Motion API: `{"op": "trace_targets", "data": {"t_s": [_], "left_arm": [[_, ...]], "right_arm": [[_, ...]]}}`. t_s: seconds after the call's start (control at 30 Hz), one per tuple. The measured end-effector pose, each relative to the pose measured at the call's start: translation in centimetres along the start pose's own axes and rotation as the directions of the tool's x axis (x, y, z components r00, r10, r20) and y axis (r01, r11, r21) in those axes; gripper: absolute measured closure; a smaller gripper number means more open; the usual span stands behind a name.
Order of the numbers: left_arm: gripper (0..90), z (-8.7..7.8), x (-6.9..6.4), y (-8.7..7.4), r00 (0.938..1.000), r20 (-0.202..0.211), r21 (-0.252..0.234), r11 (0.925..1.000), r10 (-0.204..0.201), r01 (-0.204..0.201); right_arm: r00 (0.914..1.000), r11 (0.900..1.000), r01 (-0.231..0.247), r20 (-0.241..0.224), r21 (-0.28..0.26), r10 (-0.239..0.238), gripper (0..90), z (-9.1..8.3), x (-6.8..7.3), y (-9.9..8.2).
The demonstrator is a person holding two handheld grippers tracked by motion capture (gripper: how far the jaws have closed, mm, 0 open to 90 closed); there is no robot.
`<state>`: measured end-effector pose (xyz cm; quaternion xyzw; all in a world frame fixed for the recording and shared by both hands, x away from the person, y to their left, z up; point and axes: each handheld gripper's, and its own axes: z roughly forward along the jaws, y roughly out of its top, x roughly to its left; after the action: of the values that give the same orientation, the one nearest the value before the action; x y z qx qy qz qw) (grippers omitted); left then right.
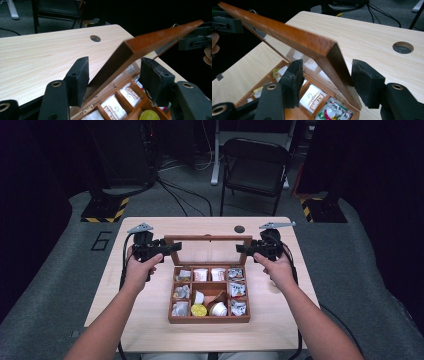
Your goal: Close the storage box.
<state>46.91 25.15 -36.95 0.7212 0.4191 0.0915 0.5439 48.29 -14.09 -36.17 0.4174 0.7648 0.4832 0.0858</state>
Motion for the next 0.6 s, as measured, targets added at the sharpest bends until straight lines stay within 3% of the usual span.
{"op": "trace_targets", "data": {"t_s": [0.23, 0.5, 0.6], "left_arm": [[40.1, -1.1, -0.9, -0.9, 0.9996, 0.013, -0.004, 0.9997, 0.024, -0.024], [37.6, -2.1, -2.0, -2.7, 0.9983, 0.017, 0.001, 0.9985, 0.056, -0.056], [37.4, -2.5, -2.4, -3.3, 0.9962, 0.011, 0.008, 0.9962, 0.087, -0.087]], "right_arm": [[0.9993, 0.9990, 0.036, -0.012, -0.027, -0.036, 46.8, -1.8, 1.0, -0.5], [0.9941, 0.9942, 0.108, -0.009, -0.004, -0.108, 46.4, -2.8, 2.2, -2.1], [0.9935, 0.9935, 0.113, -0.008, -0.010, -0.113, 44.6, -3.2, 2.6, -2.8]]}}
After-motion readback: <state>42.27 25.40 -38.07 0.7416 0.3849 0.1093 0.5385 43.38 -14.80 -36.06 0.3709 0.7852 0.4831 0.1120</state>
